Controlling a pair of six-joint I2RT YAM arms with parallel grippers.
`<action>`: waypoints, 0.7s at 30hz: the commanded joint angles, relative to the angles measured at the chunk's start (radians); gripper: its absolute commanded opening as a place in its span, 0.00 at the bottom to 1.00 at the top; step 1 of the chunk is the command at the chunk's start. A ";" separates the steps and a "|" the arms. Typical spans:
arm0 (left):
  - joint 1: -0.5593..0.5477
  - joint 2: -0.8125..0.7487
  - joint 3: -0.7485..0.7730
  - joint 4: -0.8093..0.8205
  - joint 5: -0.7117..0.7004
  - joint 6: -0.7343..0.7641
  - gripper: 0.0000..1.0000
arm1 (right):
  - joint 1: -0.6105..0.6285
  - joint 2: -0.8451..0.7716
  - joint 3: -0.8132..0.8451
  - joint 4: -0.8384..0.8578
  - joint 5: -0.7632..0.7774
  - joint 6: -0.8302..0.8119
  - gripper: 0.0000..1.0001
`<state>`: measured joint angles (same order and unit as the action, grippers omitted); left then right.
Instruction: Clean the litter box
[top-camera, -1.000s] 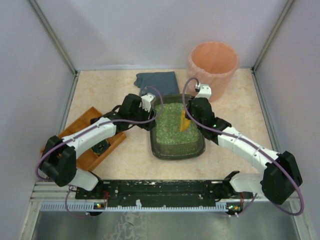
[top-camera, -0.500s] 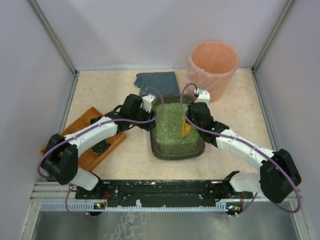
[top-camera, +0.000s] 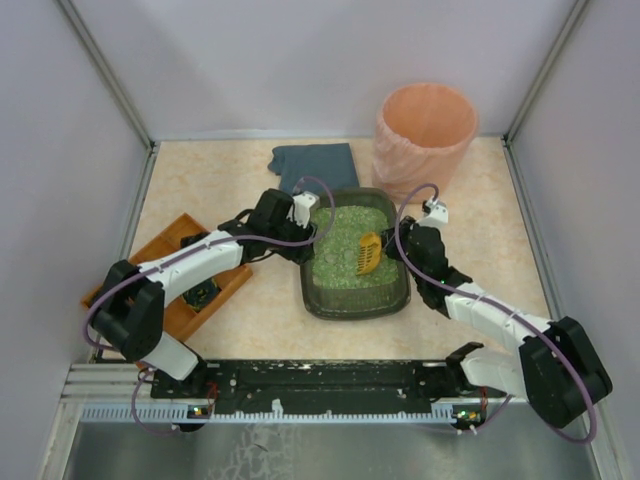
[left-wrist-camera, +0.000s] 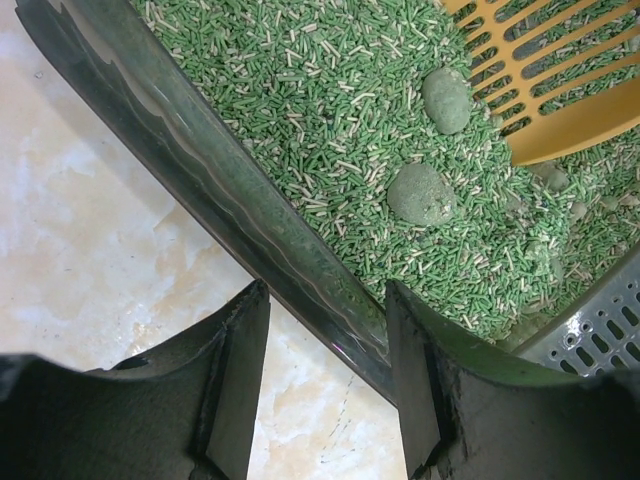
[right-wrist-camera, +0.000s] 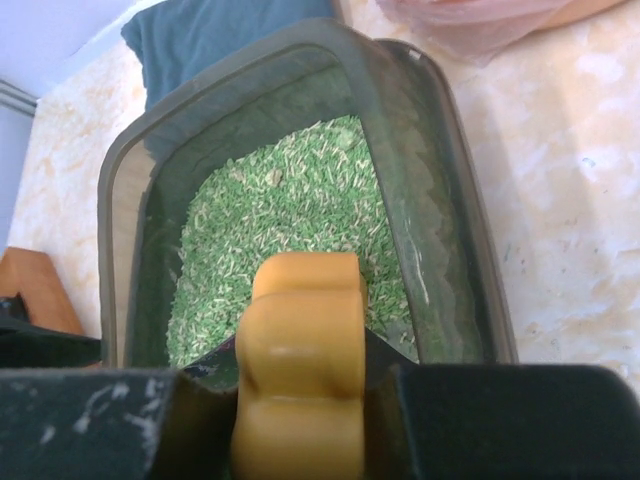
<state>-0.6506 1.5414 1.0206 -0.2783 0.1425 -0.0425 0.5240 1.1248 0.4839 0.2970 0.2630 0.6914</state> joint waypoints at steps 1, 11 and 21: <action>-0.009 0.022 0.034 -0.030 0.002 0.023 0.55 | 0.007 0.007 -0.065 0.044 -0.143 0.091 0.00; -0.030 0.051 0.049 -0.057 0.002 0.031 0.51 | 0.007 0.190 -0.095 0.295 -0.333 0.204 0.00; -0.032 0.037 0.048 -0.056 -0.018 0.029 0.51 | 0.005 0.199 -0.105 0.297 -0.300 0.251 0.00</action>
<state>-0.6750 1.5764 1.0512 -0.3042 0.1371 -0.0284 0.5072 1.3529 0.3965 0.6712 0.0494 0.9169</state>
